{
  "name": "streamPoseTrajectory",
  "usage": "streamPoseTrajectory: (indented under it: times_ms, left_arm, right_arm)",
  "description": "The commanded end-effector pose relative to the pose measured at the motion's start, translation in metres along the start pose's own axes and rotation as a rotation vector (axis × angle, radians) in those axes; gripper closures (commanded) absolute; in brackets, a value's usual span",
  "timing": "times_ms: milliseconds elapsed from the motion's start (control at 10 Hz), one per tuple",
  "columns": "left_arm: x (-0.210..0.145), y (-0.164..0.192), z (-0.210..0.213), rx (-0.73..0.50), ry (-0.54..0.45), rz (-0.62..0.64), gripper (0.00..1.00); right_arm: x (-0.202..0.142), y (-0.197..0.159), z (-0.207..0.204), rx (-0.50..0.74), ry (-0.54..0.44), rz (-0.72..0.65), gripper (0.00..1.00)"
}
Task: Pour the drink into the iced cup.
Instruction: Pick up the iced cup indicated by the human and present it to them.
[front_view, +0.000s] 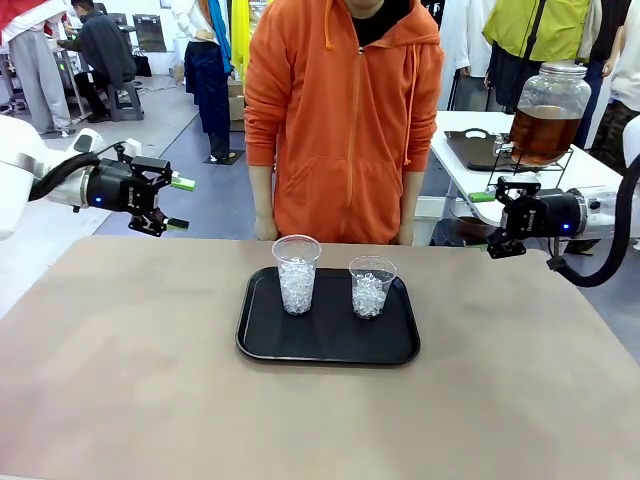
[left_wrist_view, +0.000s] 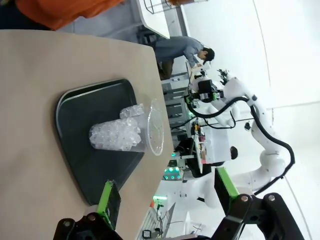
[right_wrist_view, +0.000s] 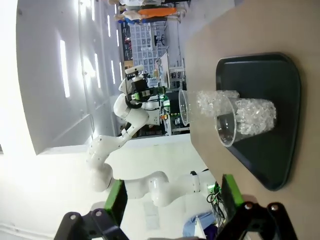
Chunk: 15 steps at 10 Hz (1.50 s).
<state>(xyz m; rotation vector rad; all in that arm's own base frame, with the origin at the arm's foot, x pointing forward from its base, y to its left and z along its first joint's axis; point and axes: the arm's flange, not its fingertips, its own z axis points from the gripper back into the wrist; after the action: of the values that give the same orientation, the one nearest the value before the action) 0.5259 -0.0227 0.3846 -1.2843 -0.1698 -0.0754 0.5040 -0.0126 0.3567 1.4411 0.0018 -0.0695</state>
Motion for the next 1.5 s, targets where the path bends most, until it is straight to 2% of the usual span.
streamPoseTrajectory:
  times_ms: [0, 200, 300, 400, 1400]
  left_arm:
    - [0.0063, -0.0015, 0.0010, -0.051, 0.026, -0.019, 0.00]
    - [0.0027, -0.0013, 0.0012, -0.042, 0.039, 0.008, 0.00]
    - [0.0008, -0.0025, -0.0021, 0.016, 0.030, 0.020, 0.00]
    - [0.0031, 0.0003, -0.0027, -0.031, 0.028, 0.001, 0.00]
    - [0.0031, 0.0003, -0.0027, -0.031, 0.028, 0.001, 0.00]
  right_arm:
    - [0.0086, 0.0055, 0.0011, 0.054, 0.008, 0.042, 0.00]
    - [0.0117, 0.0097, -0.0003, 0.029, 0.006, 0.040, 0.00]
    - [0.0119, 0.0095, -0.0003, 0.029, 0.003, 0.034, 0.00]
    - [0.0093, 0.0096, -0.0007, 0.023, 0.002, 0.031, 0.00]
    - [0.0070, 0.0073, 0.0003, 0.011, 0.014, 0.026, 0.00]
